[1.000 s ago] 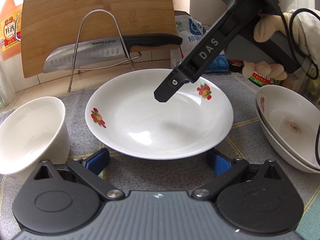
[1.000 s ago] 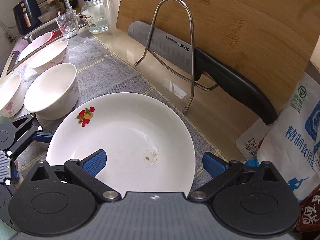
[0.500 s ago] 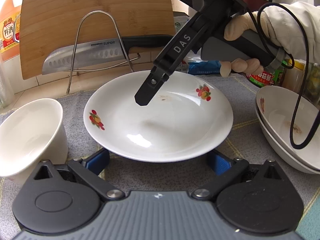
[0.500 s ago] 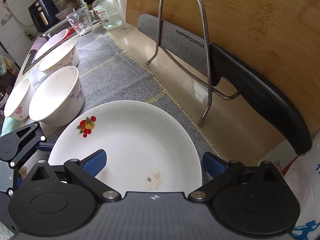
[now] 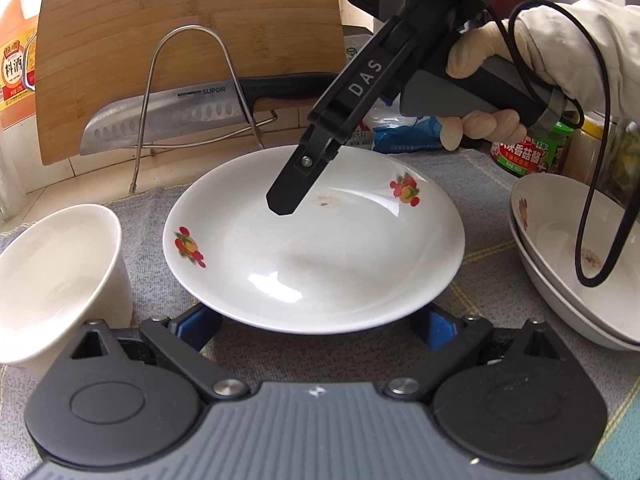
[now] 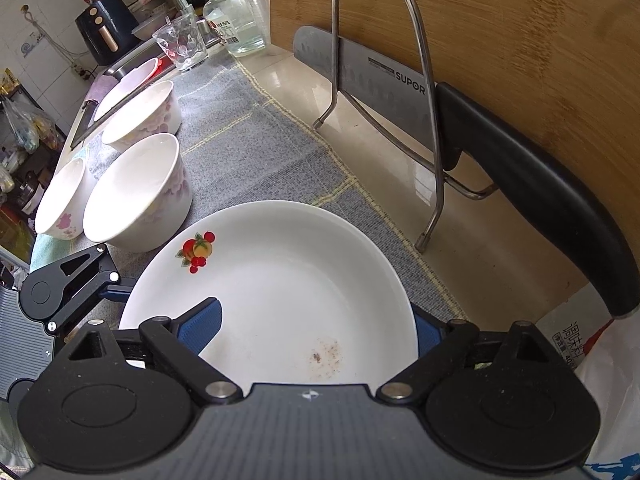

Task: Organize plates and bowls
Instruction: 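Lift the plate with the right gripper and carry it toward the plate stack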

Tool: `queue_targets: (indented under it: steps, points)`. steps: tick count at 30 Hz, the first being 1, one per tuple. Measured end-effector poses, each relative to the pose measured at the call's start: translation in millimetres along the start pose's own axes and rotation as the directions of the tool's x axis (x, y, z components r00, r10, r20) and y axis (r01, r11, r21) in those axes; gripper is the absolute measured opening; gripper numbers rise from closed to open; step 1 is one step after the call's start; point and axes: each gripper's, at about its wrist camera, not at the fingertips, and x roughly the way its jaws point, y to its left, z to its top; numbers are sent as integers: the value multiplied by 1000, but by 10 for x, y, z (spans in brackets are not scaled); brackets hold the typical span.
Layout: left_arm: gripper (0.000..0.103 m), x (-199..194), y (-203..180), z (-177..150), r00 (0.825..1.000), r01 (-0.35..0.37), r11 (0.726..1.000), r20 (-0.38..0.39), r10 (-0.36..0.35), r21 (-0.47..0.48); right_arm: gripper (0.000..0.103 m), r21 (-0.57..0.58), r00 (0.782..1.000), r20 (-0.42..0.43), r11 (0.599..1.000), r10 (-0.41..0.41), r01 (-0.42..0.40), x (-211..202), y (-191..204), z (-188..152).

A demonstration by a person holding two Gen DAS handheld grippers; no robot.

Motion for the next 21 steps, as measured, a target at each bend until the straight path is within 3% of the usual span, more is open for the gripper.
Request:
queue_targets:
  steps: [21]
  points:
    - [98, -131, -42, 5, 999, 23, 999, -35, -21, 47, 98, 23, 1000, 17, 1000, -12, 12, -128, 153, -88]
